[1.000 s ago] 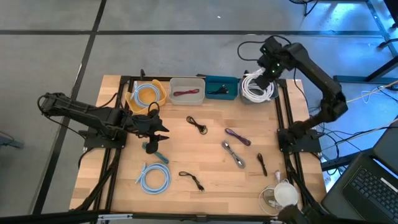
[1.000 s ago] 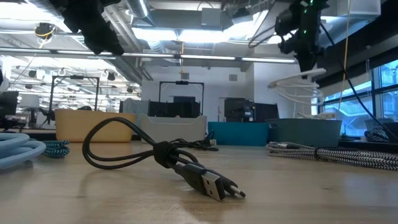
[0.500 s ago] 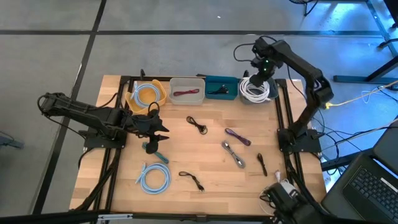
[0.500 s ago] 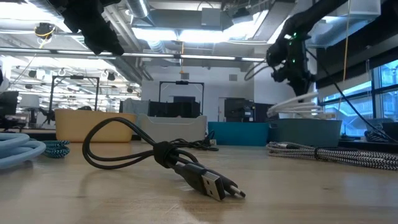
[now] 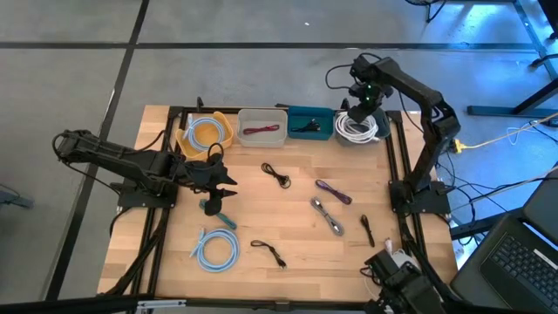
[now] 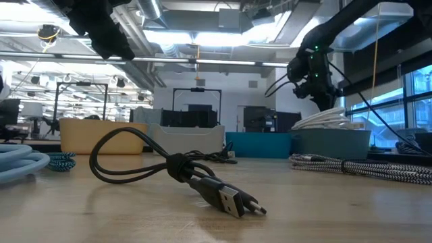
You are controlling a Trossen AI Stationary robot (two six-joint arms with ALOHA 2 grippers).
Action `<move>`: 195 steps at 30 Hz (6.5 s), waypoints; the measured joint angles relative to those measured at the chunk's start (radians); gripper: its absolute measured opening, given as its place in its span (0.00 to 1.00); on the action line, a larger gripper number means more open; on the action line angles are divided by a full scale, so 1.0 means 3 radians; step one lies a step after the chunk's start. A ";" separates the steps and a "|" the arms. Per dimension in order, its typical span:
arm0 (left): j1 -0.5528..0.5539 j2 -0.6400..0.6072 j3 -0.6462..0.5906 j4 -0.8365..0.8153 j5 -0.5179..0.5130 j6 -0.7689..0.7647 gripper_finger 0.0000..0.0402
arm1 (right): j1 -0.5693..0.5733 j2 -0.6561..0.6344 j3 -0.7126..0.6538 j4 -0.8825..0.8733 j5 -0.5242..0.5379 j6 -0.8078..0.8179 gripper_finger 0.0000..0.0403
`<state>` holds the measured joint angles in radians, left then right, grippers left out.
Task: Pick & Place USB Port
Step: Put the white HDMI cable into the blue bin, then put the violet charger cable into the gray bin
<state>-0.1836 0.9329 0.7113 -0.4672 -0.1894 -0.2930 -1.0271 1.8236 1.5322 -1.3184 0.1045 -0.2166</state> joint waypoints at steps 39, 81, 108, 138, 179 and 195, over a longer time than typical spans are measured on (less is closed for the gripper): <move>0.0001 0.0000 0.0000 0.0027 -0.0010 0.0055 0.36 | 0.2210 -0.2679 -0.1297 0.1237 -0.1095 0.1724 0.32; 0.0007 0.0051 0.0000 0.0536 -0.0184 0.0236 0.36 | 0.3452 -0.0984 -0.2729 0.2731 -0.0236 0.2490 0.32; 0.0007 0.0105 -0.0255 0.1452 -0.0649 0.0561 0.36 | 0.3868 -0.1966 -0.2350 0.2471 0.0389 0.2605 0.04; 0.0817 0.1505 0.0139 0.4238 0.1164 0.1013 0.47 | 0.3980 -0.1567 -0.1409 0.4111 0.0198 0.0894 0.04; 0.0962 0.1405 0.0267 0.3552 0.1497 0.1306 0.03 | 0.3939 -0.1995 -0.1287 0.2056 0.1385 0.1459 0.61; 0.2250 0.2019 0.1830 0.0154 0.0310 0.2319 0.03 | 0.3938 -0.2154 -0.1288 0.1144 0.1808 0.2106 0.63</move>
<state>0.4915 1.5385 1.2601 -0.4209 -0.0963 0.4025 0.1543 1.1774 1.1458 -0.9751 0.6470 0.4152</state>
